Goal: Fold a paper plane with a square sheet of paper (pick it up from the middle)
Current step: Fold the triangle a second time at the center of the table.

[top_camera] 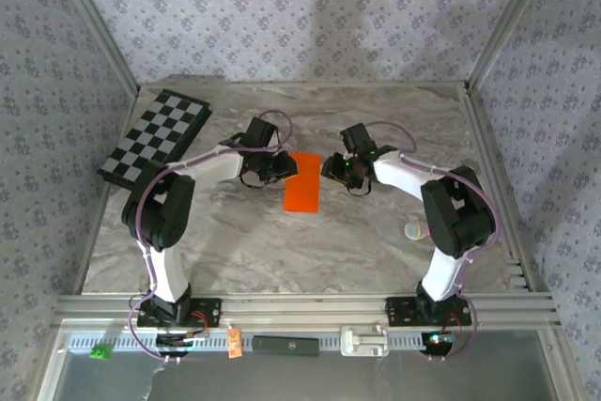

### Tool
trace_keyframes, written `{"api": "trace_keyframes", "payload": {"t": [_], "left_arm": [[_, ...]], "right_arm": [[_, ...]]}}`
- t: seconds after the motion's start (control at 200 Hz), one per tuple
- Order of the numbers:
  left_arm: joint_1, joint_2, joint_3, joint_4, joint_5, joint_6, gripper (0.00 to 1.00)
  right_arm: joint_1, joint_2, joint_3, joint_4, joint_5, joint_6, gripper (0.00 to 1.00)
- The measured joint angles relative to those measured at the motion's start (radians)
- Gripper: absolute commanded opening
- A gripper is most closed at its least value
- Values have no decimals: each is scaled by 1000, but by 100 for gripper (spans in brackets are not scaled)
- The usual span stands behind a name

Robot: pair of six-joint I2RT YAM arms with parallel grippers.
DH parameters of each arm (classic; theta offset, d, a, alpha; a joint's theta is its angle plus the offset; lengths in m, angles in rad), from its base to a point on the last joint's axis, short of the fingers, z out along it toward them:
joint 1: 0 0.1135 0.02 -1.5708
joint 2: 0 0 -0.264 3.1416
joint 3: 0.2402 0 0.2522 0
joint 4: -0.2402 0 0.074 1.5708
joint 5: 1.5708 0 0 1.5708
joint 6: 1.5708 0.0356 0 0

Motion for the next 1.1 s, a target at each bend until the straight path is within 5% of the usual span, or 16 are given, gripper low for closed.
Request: {"api": "trace_keyframes", "payload": {"t": [0.47,1.099], "left_arm": [[11,121,10,33,-31,-98,8],[4,121,-17,44,-57,-238,7]], "right_arm": [[0,23,-20,49,-72,-3,38],[27,57,-54,59,-251,2,44]]}}
